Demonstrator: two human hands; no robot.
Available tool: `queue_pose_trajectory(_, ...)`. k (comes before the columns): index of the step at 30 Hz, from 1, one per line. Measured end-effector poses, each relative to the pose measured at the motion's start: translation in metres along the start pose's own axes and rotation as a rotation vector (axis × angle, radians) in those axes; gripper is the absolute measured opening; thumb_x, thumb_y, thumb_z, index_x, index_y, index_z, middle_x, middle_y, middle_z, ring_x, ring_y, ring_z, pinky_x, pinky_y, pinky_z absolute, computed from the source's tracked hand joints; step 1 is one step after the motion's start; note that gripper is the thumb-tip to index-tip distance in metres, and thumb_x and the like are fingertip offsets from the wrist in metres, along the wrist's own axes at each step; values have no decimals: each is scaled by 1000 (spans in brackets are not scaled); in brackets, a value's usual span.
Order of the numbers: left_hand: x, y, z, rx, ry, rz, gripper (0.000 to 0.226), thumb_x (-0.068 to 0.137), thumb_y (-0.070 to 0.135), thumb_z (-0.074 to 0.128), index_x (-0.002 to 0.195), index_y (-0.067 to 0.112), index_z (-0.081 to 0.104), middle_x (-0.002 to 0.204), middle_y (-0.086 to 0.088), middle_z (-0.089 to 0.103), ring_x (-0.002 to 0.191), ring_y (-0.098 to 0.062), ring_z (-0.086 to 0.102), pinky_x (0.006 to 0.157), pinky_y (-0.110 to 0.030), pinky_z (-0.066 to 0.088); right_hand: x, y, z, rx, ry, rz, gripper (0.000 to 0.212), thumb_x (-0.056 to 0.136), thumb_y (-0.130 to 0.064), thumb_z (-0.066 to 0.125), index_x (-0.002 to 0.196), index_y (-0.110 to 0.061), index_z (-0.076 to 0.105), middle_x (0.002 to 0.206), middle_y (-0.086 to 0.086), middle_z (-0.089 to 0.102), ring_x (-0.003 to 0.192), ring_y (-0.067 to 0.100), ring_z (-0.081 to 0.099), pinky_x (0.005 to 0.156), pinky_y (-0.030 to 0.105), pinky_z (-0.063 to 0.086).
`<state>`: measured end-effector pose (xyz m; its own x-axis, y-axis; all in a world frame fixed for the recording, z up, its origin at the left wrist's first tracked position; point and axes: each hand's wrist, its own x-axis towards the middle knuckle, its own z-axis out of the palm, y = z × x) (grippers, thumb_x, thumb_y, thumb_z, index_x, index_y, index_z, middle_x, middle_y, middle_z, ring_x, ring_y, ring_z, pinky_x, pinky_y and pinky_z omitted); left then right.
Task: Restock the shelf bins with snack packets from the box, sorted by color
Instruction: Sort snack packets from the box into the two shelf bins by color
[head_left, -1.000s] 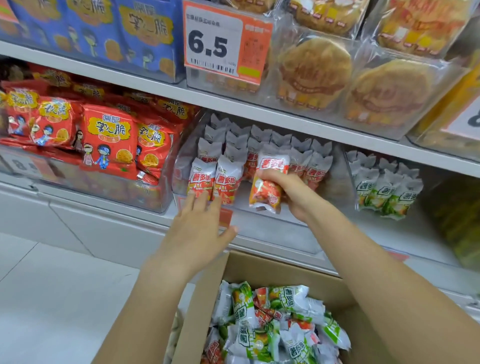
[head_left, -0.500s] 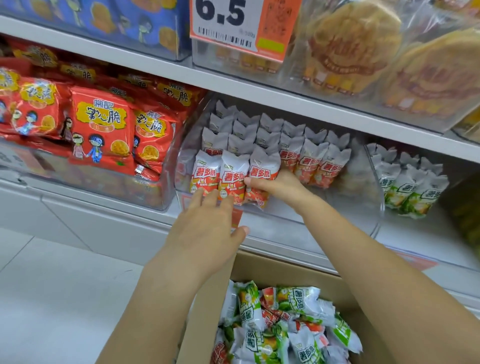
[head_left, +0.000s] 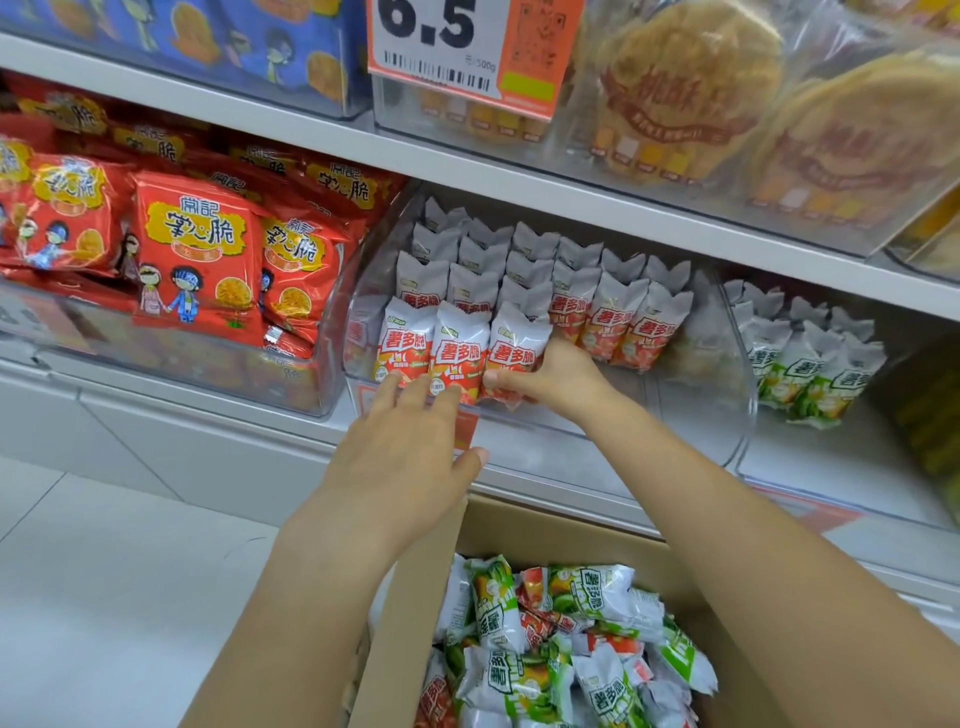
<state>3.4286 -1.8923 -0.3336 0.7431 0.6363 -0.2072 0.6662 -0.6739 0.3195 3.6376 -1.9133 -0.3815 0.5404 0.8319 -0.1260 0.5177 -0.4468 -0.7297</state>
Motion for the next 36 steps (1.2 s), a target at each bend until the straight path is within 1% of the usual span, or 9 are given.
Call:
queue_pose_trajectory(4, -1, -1, -1, -16, -5, 0, 68, 97, 52, 39, 153, 23, 13, 161, -2, 10, 148, -24, -2, 117, -41, 16, -2, -2, -5, 31, -9, 42, 38, 70, -49, 80, 101, -34, 64, 103, -5, 71, 94, 16, 67, 84, 37, 56)
queue_pose_trajectory(8, 0, -3, 0, -21, -11, 7, 68, 97, 51, 40, 153, 23, 14, 161, -2, 10, 148, -24, -2, 118, -41, 16, -8, -3, -19, 77, -27, 91, 36, 73, -47, 78, 99, -28, 62, 90, -2, 70, 86, 21, 69, 81, 42, 58)
queue_pose_trajectory(14, 2, -2, 2, -18, 3, 21, 67, 97, 51, 40, 152, 20, 17, 160, -4, 13, 148, -24, 1, 119, -41, 16, -36, -1, -35, 20, 22, 94, 43, 82, -50, 68, 114, -23, 58, 109, -2, 68, 93, 21, 68, 86, 42, 55)
queue_pose_trajectory(19, 1, 5, 5, 4, 263, 140, 53, 96, 41, 48, 142, 15, 43, 142, -8, 46, 135, -27, 32, 112, -38, 26, -115, 8, -54, -84, 366, -64, 19, 91, -36, 60, 106, -27, 66, 83, -11, 67, 83, 12, 65, 80, 35, 52)
queue_pose_trajectory(23, -17, 35, 12, -186, 388, 335, 31, 95, 27, 52, 124, 16, 59, 114, -2, 64, 108, -24, 55, 87, -37, 45, -198, 48, -49, 24, 392, -57, 7, 91, -31, 59, 87, -34, 64, 73, -9, 70, 72, 12, 67, 72, 36, 53)
queue_pose_trajectory(25, -29, 48, 27, -176, 264, 362, 26, 97, 32, 49, 118, 21, 60, 103, 4, 65, 97, -21, 60, 78, -37, 49, -228, 77, -37, -103, 276, 62, 6, 91, -30, 61, 91, -29, 67, 76, -11, 69, 73, 9, 65, 72, 33, 52)
queue_pose_trajectory(28, -41, 60, 67, 117, -89, 355, 32, 97, 42, 43, 117, 20, 56, 109, -1, 65, 100, -23, 60, 77, -33, 48, -257, 132, -9, -289, -5, 273, 13, 91, -34, 59, 101, -29, 66, 86, -15, 66, 85, 8, 65, 73, 27, 48)
queue_pose_trajectory(32, -37, 65, 146, 362, -528, 294, 35, 97, 37, 48, 120, 11, 52, 118, -10, 58, 108, -28, 57, 74, -34, 44, -270, 203, 27, -387, -266, 486, 45, 92, -40, 55, 133, -21, 50, 123, 2, 62, 112, 22, 59, 88, 34, 49)
queue_pose_trajectory(36, -21, 55, 206, 396, -633, 262, 36, 93, 22, 54, 126, 10, 45, 124, -12, 50, 113, -29, 52, 82, -38, 47, -262, 237, 43, -317, -292, 532, 65, 91, -38, 59, 146, -14, 33, 135, 12, 53, 116, 27, 56, 88, 36, 50)
